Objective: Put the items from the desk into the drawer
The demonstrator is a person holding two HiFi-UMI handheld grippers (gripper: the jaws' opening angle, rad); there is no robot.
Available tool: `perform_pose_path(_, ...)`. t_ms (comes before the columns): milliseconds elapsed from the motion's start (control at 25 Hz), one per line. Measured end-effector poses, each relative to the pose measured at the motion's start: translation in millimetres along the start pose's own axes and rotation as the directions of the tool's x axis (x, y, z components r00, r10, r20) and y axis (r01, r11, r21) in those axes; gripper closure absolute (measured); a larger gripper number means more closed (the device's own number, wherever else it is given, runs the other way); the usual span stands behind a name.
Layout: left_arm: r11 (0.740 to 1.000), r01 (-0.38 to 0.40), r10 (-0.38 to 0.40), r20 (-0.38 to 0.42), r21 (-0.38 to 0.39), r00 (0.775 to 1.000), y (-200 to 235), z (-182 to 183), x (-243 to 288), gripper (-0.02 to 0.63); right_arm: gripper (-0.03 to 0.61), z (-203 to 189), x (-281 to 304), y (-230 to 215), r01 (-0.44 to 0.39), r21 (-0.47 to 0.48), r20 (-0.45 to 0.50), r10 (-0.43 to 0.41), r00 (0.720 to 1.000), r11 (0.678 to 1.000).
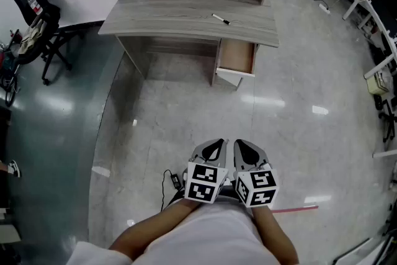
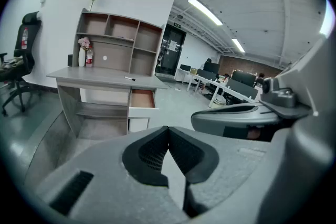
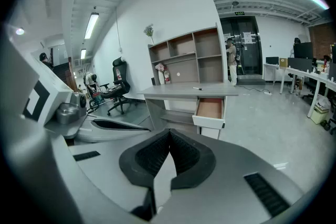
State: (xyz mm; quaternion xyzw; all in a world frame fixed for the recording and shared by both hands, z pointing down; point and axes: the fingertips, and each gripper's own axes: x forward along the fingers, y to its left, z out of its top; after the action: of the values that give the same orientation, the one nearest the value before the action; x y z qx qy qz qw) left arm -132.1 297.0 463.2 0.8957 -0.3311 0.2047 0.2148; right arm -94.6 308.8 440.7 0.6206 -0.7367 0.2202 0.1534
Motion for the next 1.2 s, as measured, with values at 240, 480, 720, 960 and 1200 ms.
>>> perform_pose_path(240, 1.0, 0.01, -0.01, -0.003, -0.007, 1.0, 3, 1, 2, 0.611, 0.577, 2, 4, 3, -0.007, 0.001, 0.003, 0.007, 1.0, 1.0)
perform_pose_path(480, 1.0, 0.012, -0.012, -0.002, -0.017, 1.0, 9, 6, 11, 0.611, 0.577, 8, 13, -3, -0.004, 0.008, 0.01, 0.004, 1.0, 1.0)
perform_pose_path(720, 0.999, -0.004, 0.004, 0.002, -0.033, 1.0, 16, 16, 32, 0.609, 0.577, 14, 29, -18, -0.02, 0.002, 0.009, 0.02, 1.0, 1.0)
perform_pose_path(960, 0.997, -0.054, 0.055, 0.006, -0.046, 0.998, 26, 40, 69, 0.611, 0.577, 31, 55, -51, -0.062, -0.005, 0.009, 0.062, 0.998, 0.998)
perform_pose_path(1200, 0.992, -0.114, 0.113, -0.005, -0.054, 0.994, 31, 72, 119, 0.611, 0.577, 59, 90, -97, -0.125, -0.016, -0.003, 0.125, 0.992, 0.992)
